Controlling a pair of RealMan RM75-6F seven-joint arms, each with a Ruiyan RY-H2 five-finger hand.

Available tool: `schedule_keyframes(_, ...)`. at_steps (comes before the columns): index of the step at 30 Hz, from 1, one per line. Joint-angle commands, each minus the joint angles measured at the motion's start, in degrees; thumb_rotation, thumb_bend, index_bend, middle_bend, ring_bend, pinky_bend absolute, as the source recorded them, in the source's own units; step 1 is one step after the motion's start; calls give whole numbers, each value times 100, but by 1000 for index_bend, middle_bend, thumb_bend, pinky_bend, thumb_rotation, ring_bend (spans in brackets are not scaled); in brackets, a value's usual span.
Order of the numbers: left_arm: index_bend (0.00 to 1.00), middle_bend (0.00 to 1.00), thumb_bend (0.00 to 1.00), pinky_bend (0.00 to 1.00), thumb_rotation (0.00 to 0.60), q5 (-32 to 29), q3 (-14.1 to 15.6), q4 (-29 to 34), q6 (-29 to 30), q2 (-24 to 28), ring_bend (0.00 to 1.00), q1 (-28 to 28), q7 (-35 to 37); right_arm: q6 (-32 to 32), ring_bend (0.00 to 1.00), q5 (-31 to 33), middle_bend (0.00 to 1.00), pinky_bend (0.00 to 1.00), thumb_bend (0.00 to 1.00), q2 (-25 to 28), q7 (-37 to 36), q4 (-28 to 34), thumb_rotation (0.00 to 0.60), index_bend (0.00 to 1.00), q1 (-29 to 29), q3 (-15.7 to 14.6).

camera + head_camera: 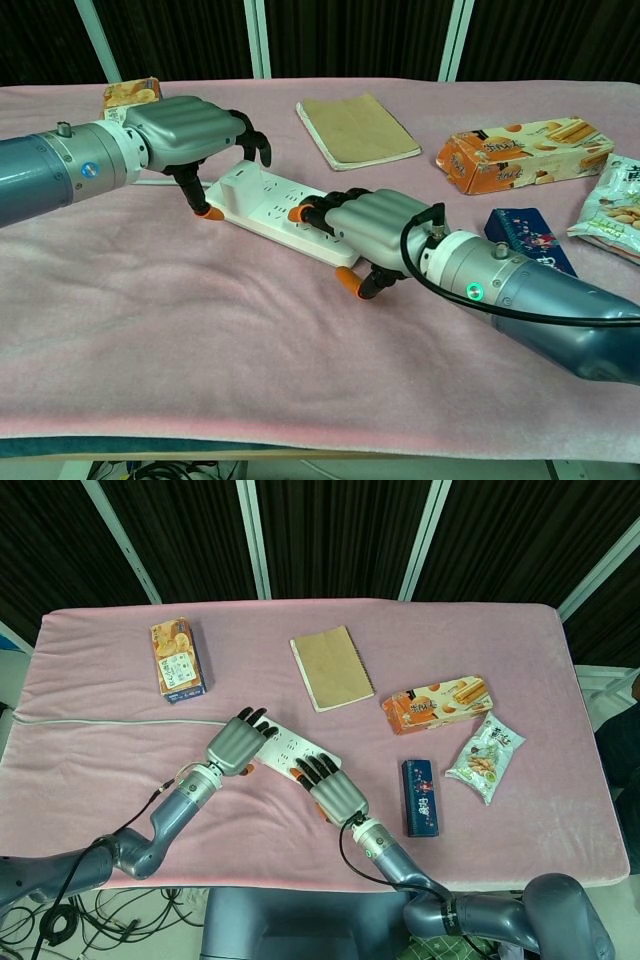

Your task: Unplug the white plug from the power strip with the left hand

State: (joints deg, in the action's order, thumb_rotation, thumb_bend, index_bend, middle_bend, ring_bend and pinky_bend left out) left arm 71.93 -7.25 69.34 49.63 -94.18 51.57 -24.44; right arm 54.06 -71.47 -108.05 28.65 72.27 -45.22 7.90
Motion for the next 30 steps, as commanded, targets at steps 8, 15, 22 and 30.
schedule_keyframes(8, 264, 314, 155, 173, 600, 105, 29, -106, 24, -73, 95, 12, 80, -154, 0, 43, 0, 56, 513, -60, 26, -154, 600, 0, -4, -94)
schedule_keyframes(15, 265, 316, 155, 173, 600, 212, 64, -206, 106, -123, 95, -6, 102, -174, 0, 8, 0, 56, 512, -120, -21, -220, 600, 0, -7, -108)
schedule_keyframes(22, 265, 290, 155, 173, 600, 312, 115, -296, 118, -180, 95, -2, 101, -162, 0, -8, 0, 56, 513, -146, -41, -263, 600, 0, 10, -112)
schedule_keyframes(30, 278, 322, 155, 174, 600, 359, 128, -531, 158, -327, 95, -27, 170, -140, 0, -40, 0, 56, 512, -177, -108, -361, 600, 0, 43, -122)
